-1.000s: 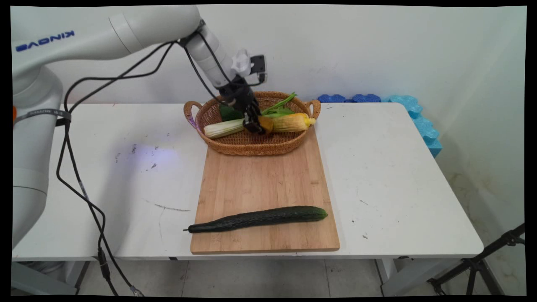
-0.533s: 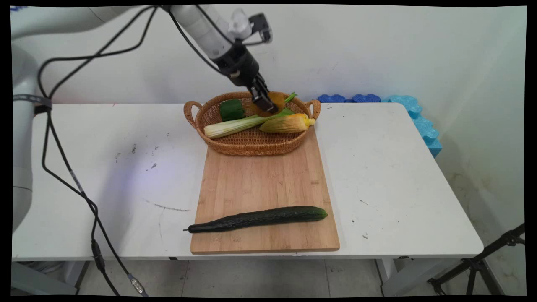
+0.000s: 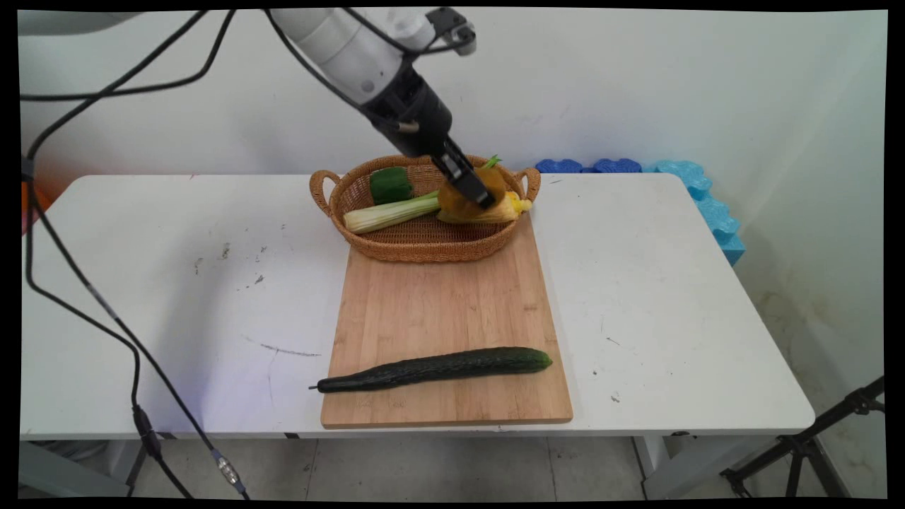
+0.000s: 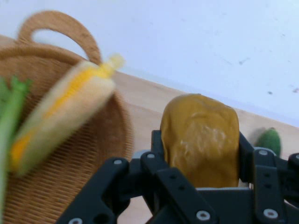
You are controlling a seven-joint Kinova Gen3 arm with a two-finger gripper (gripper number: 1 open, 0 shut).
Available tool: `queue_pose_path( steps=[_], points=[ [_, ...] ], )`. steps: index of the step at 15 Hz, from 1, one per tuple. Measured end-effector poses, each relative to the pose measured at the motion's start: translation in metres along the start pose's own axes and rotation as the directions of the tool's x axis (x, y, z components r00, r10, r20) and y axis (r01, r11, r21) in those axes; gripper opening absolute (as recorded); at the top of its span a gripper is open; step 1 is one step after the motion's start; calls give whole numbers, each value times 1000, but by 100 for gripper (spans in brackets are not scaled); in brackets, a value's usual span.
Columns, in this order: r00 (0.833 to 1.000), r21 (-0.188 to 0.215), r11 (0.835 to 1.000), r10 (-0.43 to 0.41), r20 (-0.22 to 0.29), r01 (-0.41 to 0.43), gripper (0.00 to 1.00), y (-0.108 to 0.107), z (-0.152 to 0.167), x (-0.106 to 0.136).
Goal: Place the picked object on the cutting board
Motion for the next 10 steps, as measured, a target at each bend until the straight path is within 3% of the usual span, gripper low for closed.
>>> queue_pose_path(
  steps=[5,10],
  points=[
    [998,0,998,-65,26,65,0,32,41,-24],
    [994,16,995,-98,49,97,0,44,88,-43]
  ],
)
